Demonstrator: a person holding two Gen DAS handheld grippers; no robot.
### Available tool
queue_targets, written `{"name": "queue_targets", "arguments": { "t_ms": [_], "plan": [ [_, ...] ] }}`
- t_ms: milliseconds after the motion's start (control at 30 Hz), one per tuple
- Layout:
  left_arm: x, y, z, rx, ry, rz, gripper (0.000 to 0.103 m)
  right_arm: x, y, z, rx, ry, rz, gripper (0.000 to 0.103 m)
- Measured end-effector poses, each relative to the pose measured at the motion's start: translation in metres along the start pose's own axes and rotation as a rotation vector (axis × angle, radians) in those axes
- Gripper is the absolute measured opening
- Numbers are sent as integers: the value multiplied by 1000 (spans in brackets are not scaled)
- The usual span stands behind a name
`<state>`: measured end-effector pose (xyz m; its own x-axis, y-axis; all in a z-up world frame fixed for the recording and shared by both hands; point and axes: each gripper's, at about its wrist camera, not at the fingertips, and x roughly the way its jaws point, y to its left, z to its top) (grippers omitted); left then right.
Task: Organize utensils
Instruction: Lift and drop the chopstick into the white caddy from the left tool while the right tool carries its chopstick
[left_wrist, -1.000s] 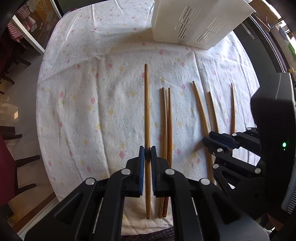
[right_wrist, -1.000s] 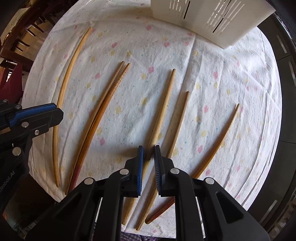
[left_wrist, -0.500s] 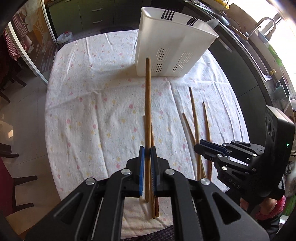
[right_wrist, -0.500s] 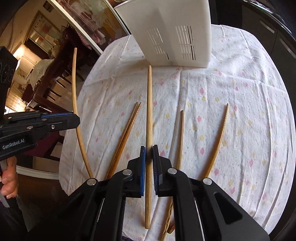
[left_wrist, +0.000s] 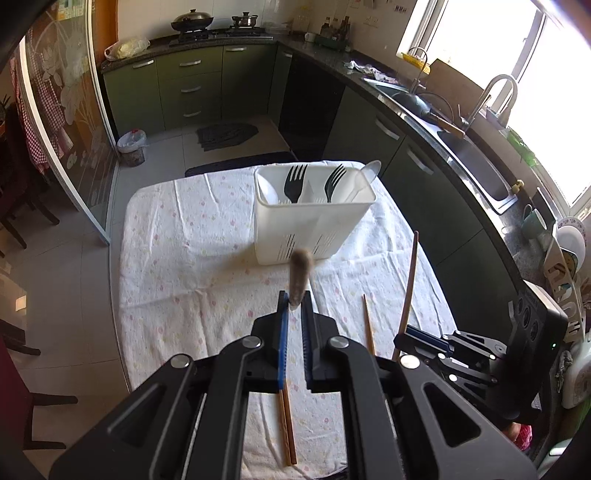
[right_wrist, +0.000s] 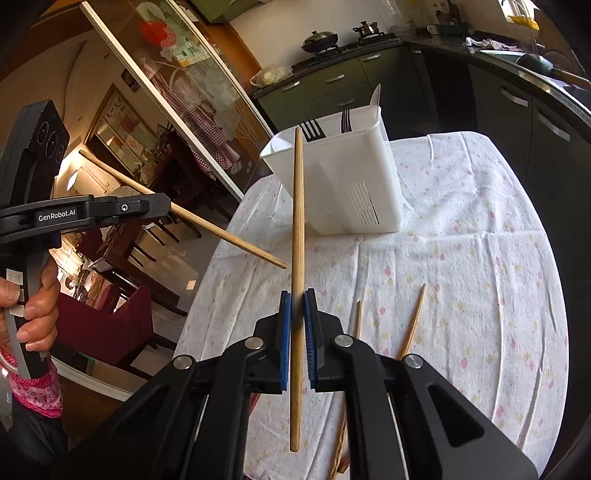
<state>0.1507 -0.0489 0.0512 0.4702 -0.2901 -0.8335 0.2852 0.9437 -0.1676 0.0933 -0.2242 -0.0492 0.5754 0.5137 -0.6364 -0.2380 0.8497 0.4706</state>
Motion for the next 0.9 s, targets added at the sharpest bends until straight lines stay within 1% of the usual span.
{"name": "queue_targets", "arguments": {
  "t_ms": [133, 233, 433, 667, 767, 900],
  "plan": [
    [-12, -10, 27, 7, -62, 10, 7, -21, 4, 18, -1, -60, 11, 8],
    [-18, -13, 46, 1, -97, 16, 7, -29, 5, 28, -2, -94, 16, 8],
    [-30, -19, 83, 0, -169, 28, 7, -34, 1, 35, 5, -107, 34, 8],
    [-38, -27, 118, 9, -273, 60, 7, -31, -12, 31, 28, -104, 35, 8],
    [-28, -28, 125, 3, -273, 66, 7, -34, -17, 31, 33, -114, 35, 8],
    [-2, -24, 124, -3, -228, 84, 7, -44, -18, 33, 34, -133, 30, 8]
  ]
}}
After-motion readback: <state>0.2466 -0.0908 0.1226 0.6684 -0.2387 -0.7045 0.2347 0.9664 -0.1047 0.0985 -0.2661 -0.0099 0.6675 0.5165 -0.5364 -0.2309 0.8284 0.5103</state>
